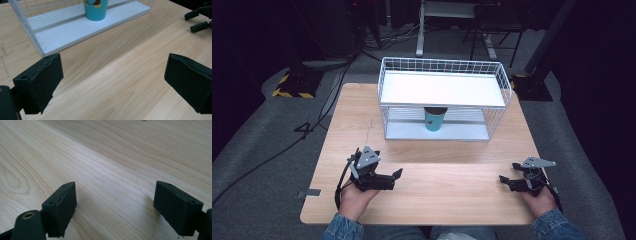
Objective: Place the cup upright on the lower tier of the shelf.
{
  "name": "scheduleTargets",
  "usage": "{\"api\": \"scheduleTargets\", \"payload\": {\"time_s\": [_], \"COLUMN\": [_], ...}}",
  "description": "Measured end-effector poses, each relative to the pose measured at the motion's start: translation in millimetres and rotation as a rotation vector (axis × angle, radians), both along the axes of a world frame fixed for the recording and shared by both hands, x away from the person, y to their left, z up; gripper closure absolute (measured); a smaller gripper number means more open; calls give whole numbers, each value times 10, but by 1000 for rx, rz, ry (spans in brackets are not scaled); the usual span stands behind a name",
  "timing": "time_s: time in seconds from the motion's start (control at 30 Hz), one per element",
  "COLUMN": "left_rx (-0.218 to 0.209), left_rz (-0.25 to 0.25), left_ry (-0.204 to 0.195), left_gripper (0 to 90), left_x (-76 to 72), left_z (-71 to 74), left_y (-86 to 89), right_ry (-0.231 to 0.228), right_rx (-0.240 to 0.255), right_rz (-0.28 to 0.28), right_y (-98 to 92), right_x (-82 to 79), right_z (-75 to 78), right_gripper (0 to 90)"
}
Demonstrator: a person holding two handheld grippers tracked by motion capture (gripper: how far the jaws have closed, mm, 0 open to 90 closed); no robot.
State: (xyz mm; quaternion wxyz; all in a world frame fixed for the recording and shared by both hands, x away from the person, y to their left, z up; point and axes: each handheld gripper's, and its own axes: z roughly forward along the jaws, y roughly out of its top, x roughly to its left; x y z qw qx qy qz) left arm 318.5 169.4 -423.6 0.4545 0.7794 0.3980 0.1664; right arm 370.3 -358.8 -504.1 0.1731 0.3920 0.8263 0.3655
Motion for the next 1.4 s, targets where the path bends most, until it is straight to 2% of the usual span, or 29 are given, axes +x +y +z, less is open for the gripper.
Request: {"api": "scheduleTargets", "payload": {"time_s": [0.1,0.2,0.33,0.4,0.43,0.6,0.73,0.83,0.93,1.13,1.17,1.2,1.27,1.33,1.4], "left_rx": [-8,7,60,71,71,68,105,108,133,194,211,239,236,218,213], "left_rz": [11,9,8,18,18,42,45,50,65,81,86,86,80,75,71], "left_ry": [3,11,57,83,83,138,174,202,227,230,224,200,189,156,159], "left_gripper": [31,34,52,70,74,87,100,128,144,169,169,163,161,139,118], "left_x": [-99,-166,-218,-255,-255,-268,-247,-233,-226,-214,-213,-219,-221,-223,-214], "left_z": [-26,-82,-190,-247,-247,-373,-478,-565,-631,-719,-737,-753,-764,-804,-809], "left_y": [62,100,157,216,216,329,397,437,466,491,485,478,483,493,491], "right_ry": [-1,-1,0,0,0,0,-1,-1,-1,-1,-1,-1,-1,-2,-1], "right_rx": [-1,-1,0,0,0,0,-1,-1,-1,-1,-1,-1,-1,-2,-2], "right_rz": [1,1,0,0,0,0,1,1,1,-2,-2,-2,-2,-1,-2], "right_y": [0,0,0,0,0,0,0,0,0,4,4,5,5,5,5], "right_x": [0,0,-1,0,0,-1,0,0,0,3,3,4,3,3,2], "right_z": [-1,-1,0,0,0,0,0,-1,-1,-1,-1,-1,-1,-1,-1], "right_gripper": [191,191,191,191,191,191,191,191,191,190,190,189,189,189,189]}}
